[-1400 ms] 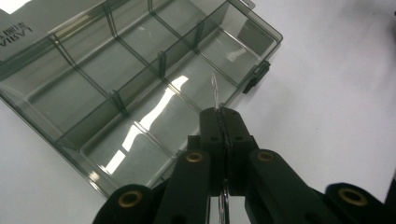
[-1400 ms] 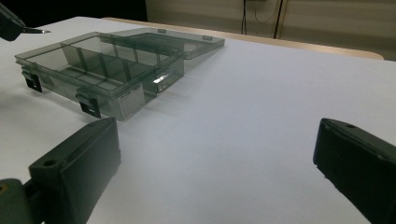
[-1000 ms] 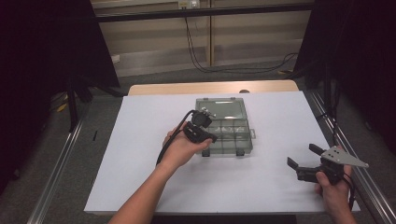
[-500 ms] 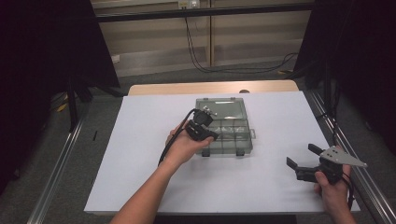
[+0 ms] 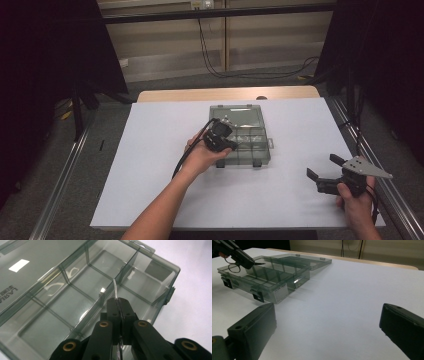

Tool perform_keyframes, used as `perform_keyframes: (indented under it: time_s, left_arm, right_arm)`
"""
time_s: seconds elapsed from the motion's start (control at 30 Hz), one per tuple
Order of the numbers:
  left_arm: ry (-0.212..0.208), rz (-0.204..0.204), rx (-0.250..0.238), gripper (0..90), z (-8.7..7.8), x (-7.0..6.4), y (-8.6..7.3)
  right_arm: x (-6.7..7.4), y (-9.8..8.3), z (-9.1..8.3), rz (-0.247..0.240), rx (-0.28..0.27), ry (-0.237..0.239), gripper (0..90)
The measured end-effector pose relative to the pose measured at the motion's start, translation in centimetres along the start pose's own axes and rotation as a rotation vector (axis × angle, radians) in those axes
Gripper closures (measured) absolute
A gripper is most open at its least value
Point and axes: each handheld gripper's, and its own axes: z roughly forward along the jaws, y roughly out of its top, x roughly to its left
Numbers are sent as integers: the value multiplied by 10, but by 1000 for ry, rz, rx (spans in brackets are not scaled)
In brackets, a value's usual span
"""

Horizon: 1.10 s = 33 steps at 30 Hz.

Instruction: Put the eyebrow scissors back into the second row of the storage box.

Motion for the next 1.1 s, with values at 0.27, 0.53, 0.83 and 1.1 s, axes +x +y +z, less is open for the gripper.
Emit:
perform_keyframes:
  time_s: [0.27,0.53,0.83,1.1]
  left_arm:
    - [14,16,61,884,6,1,-2]
    - [6,-6,11,710,1,0,-3]
    - [-9,-43,-89,381,-14,4,-6]
    - [-21,-94,-147,143,-23,9,-11]
  right_arm:
    - [-1,-1,0,1,0,1,1]
    - [-1,-1,0,8,1,-1,1]
    - [0,1,-1,5,2,-3,2]
    - [0,3,-1,3,2,-8,1]
